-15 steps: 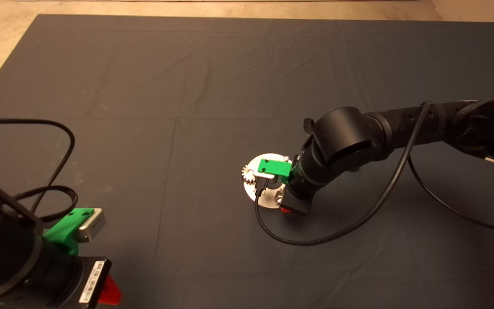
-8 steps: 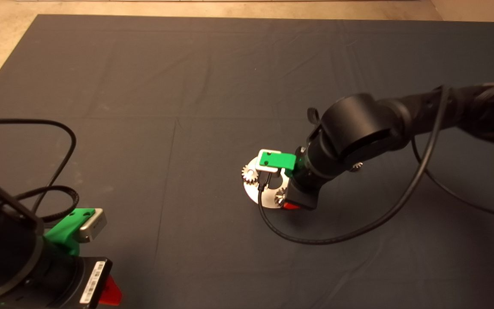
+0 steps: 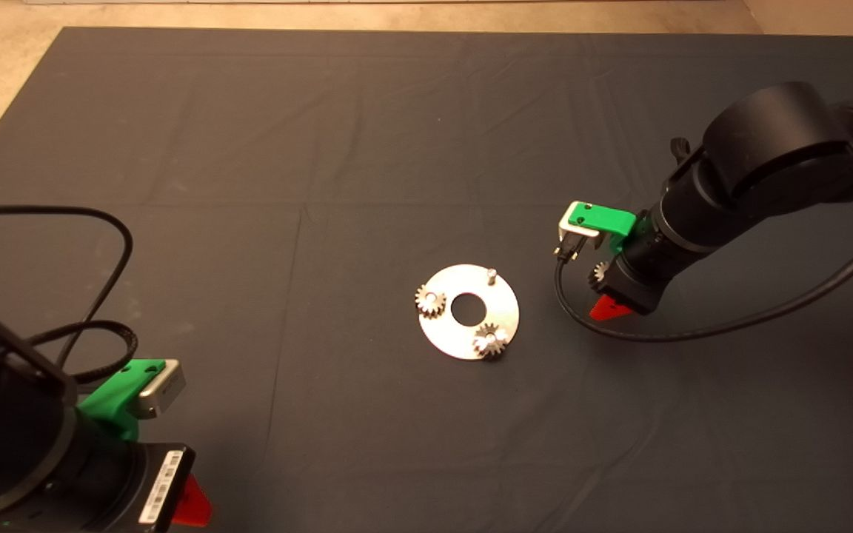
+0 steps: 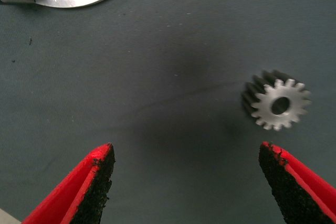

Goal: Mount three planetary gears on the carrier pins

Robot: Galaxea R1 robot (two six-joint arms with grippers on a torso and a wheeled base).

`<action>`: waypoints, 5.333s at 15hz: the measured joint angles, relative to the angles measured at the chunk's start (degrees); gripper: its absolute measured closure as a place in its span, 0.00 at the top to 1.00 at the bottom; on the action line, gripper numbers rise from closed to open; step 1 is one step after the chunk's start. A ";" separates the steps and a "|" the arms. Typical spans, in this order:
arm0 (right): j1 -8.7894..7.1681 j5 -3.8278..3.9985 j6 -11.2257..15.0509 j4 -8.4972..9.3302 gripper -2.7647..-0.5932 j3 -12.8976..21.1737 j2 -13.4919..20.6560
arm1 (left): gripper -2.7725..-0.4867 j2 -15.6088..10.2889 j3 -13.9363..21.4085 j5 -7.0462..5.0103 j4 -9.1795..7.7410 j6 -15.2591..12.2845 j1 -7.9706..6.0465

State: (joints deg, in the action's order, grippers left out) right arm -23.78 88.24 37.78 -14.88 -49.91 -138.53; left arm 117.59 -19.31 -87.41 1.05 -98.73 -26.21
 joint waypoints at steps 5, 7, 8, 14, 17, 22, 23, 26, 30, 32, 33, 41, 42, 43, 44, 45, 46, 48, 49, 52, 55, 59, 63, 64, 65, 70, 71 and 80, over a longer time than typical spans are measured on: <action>4.23 -0.48 0.20 -0.05 0.78 -2.94 1.71 | 0.61 0.00 0.00 -0.02 -0.01 0.00 0.02; 5.02 -0.43 0.22 -0.10 0.80 -4.67 1.88 | 0.61 0.00 0.00 -0.02 0.00 0.00 0.02; 5.12 -0.53 0.22 -0.10 0.83 -5.09 1.88 | 0.61 -0.01 0.00 -0.04 0.00 0.00 0.04; 5.23 -0.56 0.22 -0.60 0.92 -6.18 2.21 | 0.61 0.20 0.00 -0.02 -0.01 0.00 0.64; 5.23 -0.59 0.20 -0.84 0.99 -6.35 2.36 | 0.61 0.35 0.00 -0.02 -0.01 0.00 0.66; 5.22 -0.59 0.00 -2.65 0.99 -9.54 2.34 | 0.61 0.35 0.00 -0.02 -0.01 0.00 0.66; 5.23 -0.59 -0.02 -3.17 0.99 -10.59 2.32 | 0.61 0.38 0.00 -0.02 -0.01 0.00 0.66; 5.23 -0.56 -0.22 -4.12 0.99 -13.03 2.04 | 0.61 0.41 0.00 -0.02 -0.01 0.00 0.66; 5.23 -0.59 -0.46 -4.99 0.99 -14.65 1.43 | 0.61 0.51 0.00 -0.02 -0.01 0.00 0.66; 5.34 -0.63 -0.49 -5.52 0.99 -15.21 1.00 | 0.61 0.52 0.00 -0.02 -0.01 0.00 0.66; 5.54 -0.63 -0.47 -5.76 0.99 -15.32 0.89 | 0.61 0.52 0.00 -0.02 -0.01 0.00 0.66; 5.87 -0.67 -0.46 -6.69 0.97 -14.05 0.83 | 0.61 0.51 0.00 -0.02 -0.01 0.00 0.66; 5.87 -0.69 -0.46 -6.75 0.97 -13.65 0.99 | 0.61 0.51 0.00 -0.05 -0.01 0.00 0.66; 5.84 -0.69 -0.46 -6.81 0.97 -13.46 1.07 | 0.61 0.51 0.00 -0.02 -0.01 0.00 0.66; 5.87 -0.65 -0.44 -7.27 0.93 -13.15 1.10 | 0.61 0.52 0.00 -0.02 -0.01 0.00 0.66; 5.87 -0.69 -0.41 -7.66 0.90 -12.85 1.10 | 0.61 0.52 0.00 -0.02 -0.01 0.00 0.66; 5.84 -0.67 -0.40 -7.96 0.89 -12.65 1.11 | 0.61 0.52 0.00 -0.02 -0.01 0.00 0.66; 5.87 -0.80 -0.21 -8.39 0.87 -12.44 1.57 | 0.61 0.54 0.00 -0.02 -0.01 0.00 0.66; 5.84 -0.80 0.04 -8.68 0.83 -12.39 2.15 | 0.61 0.52 0.00 -0.02 -0.01 0.00 0.66; 5.91 -0.56 1.43 -9.29 0.77 -12.39 3.25 | 0.61 0.68 0.00 -0.02 -0.01 0.00 0.66; 6.49 -0.76 2.04 -9.40 0.75 -12.39 3.30 | 0.61 0.66 0.00 -0.03 -0.01 0.00 0.66; 6.88 -0.67 2.65 -9.53 0.69 -12.35 3.78 | 0.61 0.66 0.00 -0.02 -0.01 0.00 0.66; 6.97 -2.91 4.36 -9.58 0.69 -12.35 4.26 | 0.61 0.67 0.00 -0.04 -0.01 0.00 0.66; 6.97 -4.45 5.63 -9.58 0.69 -12.35 4.55 | 0.61 0.66 0.00 -0.04 -0.01 0.00 0.66; 6.97 -5.94 6.27 -9.59 0.69 -12.35 4.69 | 0.61 0.68 0.00 -0.02 -0.01 0.00 0.66; 6.96 -9.50 6.88 -9.62 0.60 -12.35 4.90 | 0.61 0.66 0.00 -0.02 -0.01 0.00 0.66; 6.97 -9.72 6.88 -9.62 0.56 -12.35 5.21 | 0.61 0.66 0.00 -0.02 -0.01 0.00 0.66; 6.97 -9.72 6.88 -9.69 0.44 -12.28 6.39 | 0.61 0.68 0.00 -0.02 -0.01 0.00 0.66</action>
State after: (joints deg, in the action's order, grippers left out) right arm -16.81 78.52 44.65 -24.57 -62.18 -132.15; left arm 118.27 -19.31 -87.43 1.04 -98.73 -25.55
